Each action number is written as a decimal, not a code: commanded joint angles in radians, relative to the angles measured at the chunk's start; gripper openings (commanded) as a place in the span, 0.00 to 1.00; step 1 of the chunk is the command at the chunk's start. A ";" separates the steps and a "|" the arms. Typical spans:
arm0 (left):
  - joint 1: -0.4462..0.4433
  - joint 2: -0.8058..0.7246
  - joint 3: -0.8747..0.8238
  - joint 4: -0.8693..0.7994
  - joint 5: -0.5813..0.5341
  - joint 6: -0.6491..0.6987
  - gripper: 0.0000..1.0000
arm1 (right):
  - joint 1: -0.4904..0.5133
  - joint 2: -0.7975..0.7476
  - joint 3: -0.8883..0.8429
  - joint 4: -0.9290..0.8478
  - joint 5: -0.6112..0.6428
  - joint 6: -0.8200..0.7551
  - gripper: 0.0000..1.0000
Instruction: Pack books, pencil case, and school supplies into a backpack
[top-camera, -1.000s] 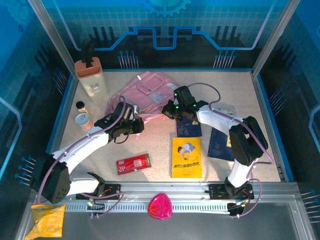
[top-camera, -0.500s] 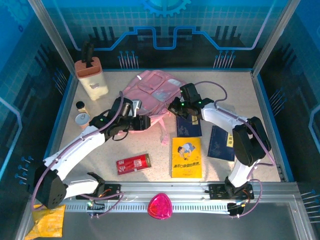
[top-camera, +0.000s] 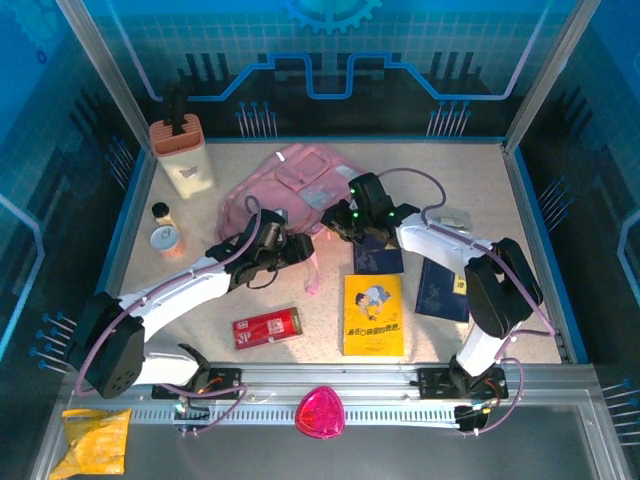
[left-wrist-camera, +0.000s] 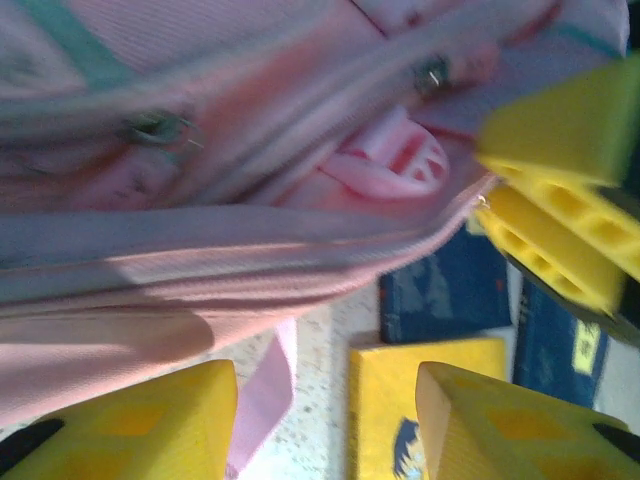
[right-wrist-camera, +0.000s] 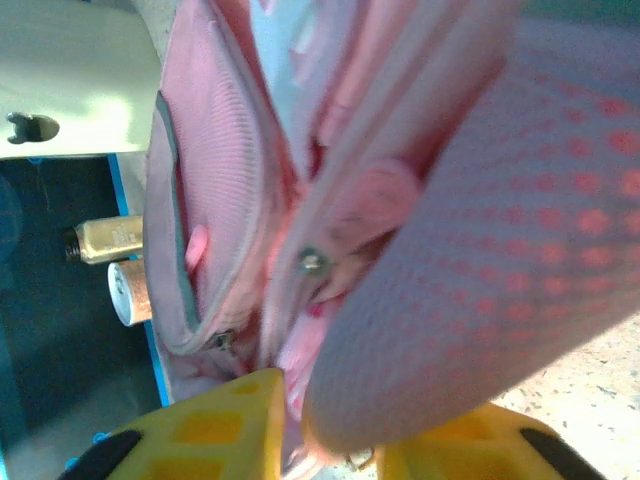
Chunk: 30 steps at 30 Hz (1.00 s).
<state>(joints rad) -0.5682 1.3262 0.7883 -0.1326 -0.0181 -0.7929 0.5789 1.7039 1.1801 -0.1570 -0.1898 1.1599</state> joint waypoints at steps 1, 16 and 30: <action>0.054 0.031 -0.048 0.048 -0.095 -0.101 0.50 | -0.014 -0.007 -0.060 0.078 -0.012 0.017 0.38; 0.089 0.031 -0.056 0.008 -0.073 -0.045 0.48 | -0.138 0.121 -0.076 0.077 -0.038 0.008 0.68; -0.182 -0.047 0.004 -0.115 -0.184 -0.087 0.46 | -0.093 0.064 -0.015 0.097 -0.065 0.081 0.05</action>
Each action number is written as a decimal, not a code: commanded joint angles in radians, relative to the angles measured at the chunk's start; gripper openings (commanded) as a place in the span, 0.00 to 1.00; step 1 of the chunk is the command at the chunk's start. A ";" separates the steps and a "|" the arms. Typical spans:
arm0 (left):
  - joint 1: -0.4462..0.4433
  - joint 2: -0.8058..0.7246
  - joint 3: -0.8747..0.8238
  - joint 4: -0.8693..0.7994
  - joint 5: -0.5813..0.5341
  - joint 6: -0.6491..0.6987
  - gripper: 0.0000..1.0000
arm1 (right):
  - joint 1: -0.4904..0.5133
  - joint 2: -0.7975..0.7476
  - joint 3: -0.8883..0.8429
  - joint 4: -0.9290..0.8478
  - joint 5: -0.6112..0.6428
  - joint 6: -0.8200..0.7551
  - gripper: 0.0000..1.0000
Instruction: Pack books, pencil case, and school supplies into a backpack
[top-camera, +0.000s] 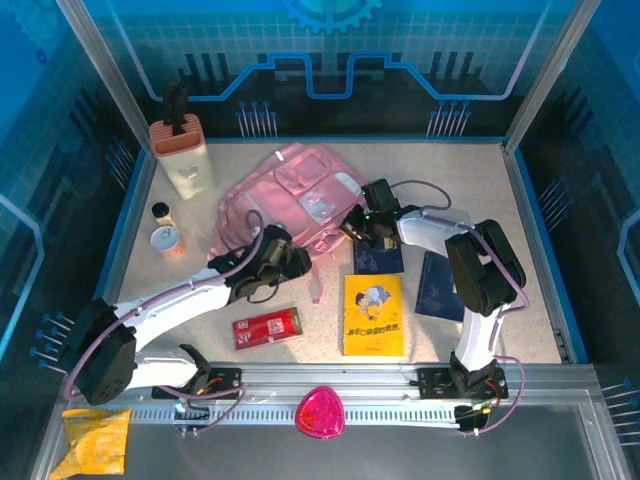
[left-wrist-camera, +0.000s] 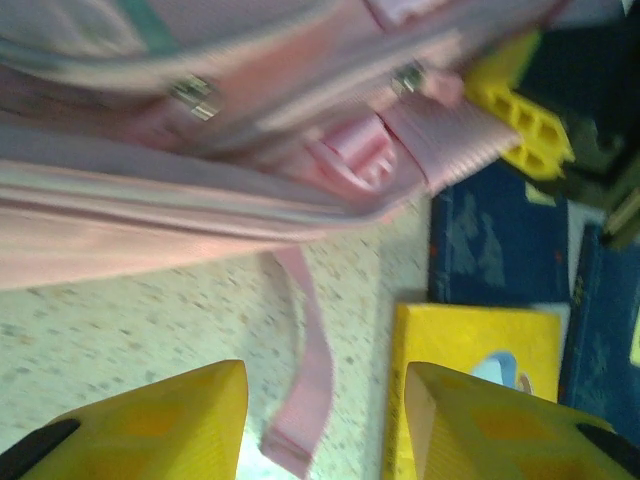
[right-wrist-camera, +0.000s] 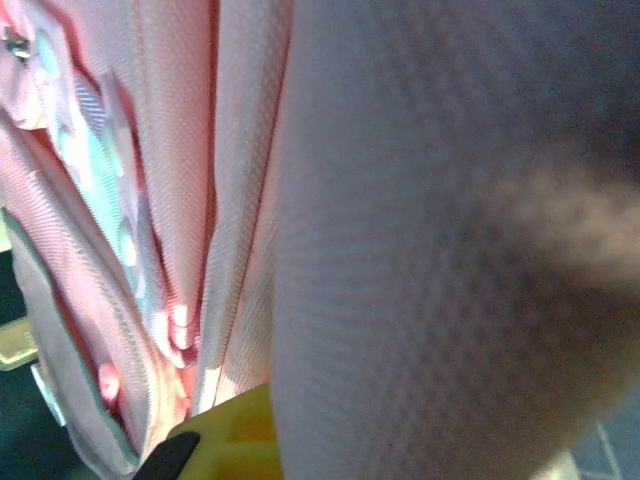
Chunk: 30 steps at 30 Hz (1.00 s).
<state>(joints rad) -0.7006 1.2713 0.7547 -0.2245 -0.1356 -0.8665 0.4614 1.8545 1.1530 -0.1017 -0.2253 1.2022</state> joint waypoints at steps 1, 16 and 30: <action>-0.068 0.024 0.052 -0.010 -0.078 0.003 0.46 | 0.029 -0.104 0.007 0.046 -0.030 0.048 0.04; -0.143 0.260 0.288 -0.083 -0.328 0.137 0.49 | 0.084 -0.204 0.071 -0.033 0.000 0.108 0.02; -0.151 0.324 0.278 0.078 -0.428 0.244 0.50 | 0.094 -0.208 0.112 -0.041 -0.014 0.143 0.00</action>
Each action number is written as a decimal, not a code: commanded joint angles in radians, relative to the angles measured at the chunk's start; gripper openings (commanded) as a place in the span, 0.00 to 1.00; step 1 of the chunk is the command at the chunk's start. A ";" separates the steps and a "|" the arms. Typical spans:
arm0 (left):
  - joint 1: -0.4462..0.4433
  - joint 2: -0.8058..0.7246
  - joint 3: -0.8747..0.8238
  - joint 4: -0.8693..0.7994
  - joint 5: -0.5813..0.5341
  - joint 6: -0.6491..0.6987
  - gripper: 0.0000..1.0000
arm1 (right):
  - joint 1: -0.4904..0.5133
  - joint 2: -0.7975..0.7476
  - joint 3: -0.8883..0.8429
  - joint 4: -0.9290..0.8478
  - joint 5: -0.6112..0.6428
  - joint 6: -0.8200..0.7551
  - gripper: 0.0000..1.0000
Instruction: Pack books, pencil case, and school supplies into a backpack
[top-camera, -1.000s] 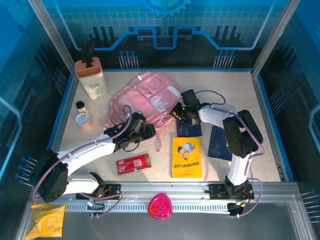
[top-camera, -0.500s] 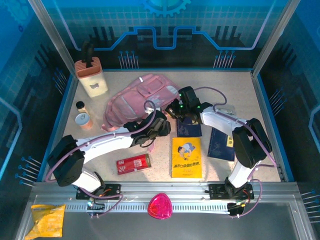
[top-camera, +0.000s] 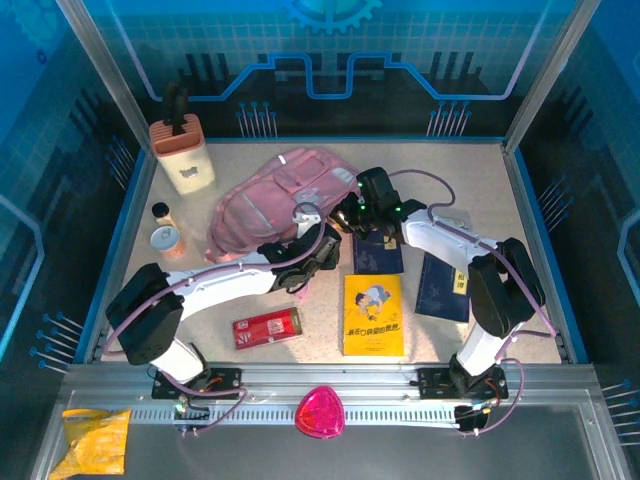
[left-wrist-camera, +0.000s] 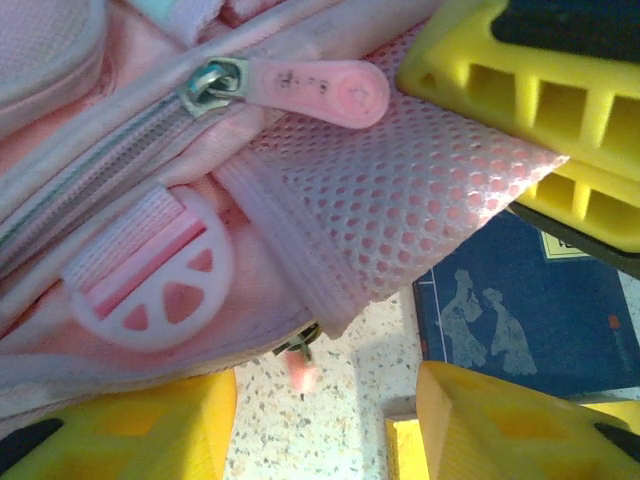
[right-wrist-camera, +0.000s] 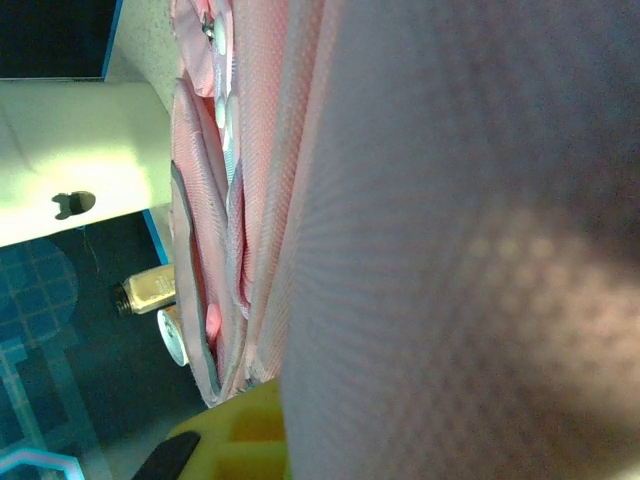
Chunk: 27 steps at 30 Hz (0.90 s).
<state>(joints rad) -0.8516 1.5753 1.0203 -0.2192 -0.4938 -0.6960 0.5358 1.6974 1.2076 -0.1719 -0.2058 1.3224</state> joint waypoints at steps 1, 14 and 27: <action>0.000 0.032 0.023 0.077 -0.086 0.090 0.50 | 0.021 -0.053 0.059 0.028 -0.032 0.023 0.00; 0.008 0.119 0.091 0.135 -0.255 0.078 0.35 | 0.039 -0.055 0.037 0.053 -0.037 0.062 0.00; 0.024 0.098 0.102 0.148 -0.273 0.090 0.00 | 0.033 -0.064 0.017 0.063 -0.024 0.049 0.00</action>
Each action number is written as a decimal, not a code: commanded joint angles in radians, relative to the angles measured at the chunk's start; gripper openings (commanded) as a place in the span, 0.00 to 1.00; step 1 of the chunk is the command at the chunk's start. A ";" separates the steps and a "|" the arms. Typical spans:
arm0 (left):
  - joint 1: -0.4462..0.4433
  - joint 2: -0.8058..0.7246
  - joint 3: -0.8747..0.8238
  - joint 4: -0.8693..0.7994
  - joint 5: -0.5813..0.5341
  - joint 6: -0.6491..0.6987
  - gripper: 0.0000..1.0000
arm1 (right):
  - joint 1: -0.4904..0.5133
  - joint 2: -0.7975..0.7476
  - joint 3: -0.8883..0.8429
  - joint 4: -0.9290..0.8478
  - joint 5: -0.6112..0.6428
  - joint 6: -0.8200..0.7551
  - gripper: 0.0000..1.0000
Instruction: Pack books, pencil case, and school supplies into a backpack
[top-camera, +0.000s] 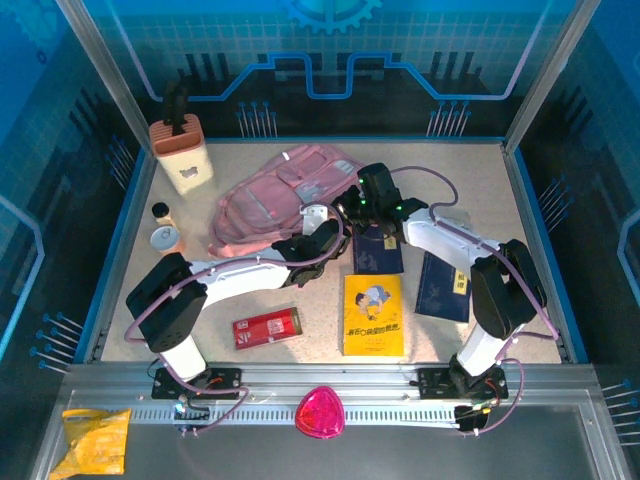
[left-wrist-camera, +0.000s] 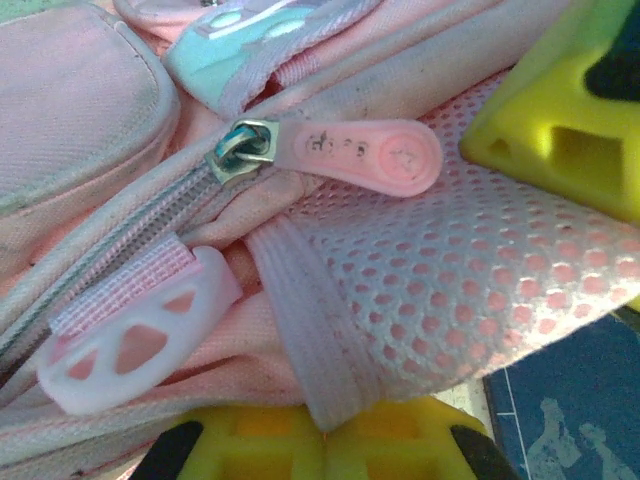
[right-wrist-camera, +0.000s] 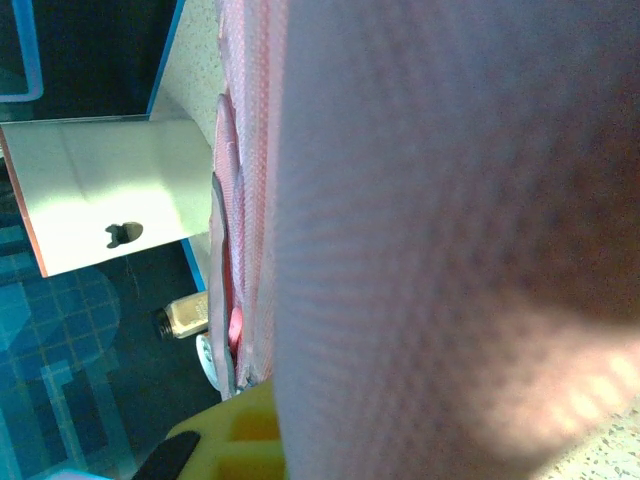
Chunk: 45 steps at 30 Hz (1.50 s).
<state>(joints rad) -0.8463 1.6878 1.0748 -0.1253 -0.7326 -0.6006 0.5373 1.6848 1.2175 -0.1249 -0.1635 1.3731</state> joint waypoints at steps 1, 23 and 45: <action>0.019 -0.027 0.037 0.029 -0.033 -0.023 0.00 | 0.025 -0.051 0.007 0.018 -0.070 -0.006 0.00; 0.284 -0.417 -0.307 -0.354 0.390 -0.007 0.00 | -0.128 0.003 0.058 -0.009 -0.151 -0.135 0.00; 0.187 -0.218 -0.129 -0.267 0.536 -0.148 0.00 | -0.009 0.032 -0.025 -0.099 -0.156 -0.202 0.67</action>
<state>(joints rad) -0.6540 1.4765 0.9142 -0.3634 -0.2070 -0.7341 0.4606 1.7317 1.2366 -0.2947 -0.3153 1.0992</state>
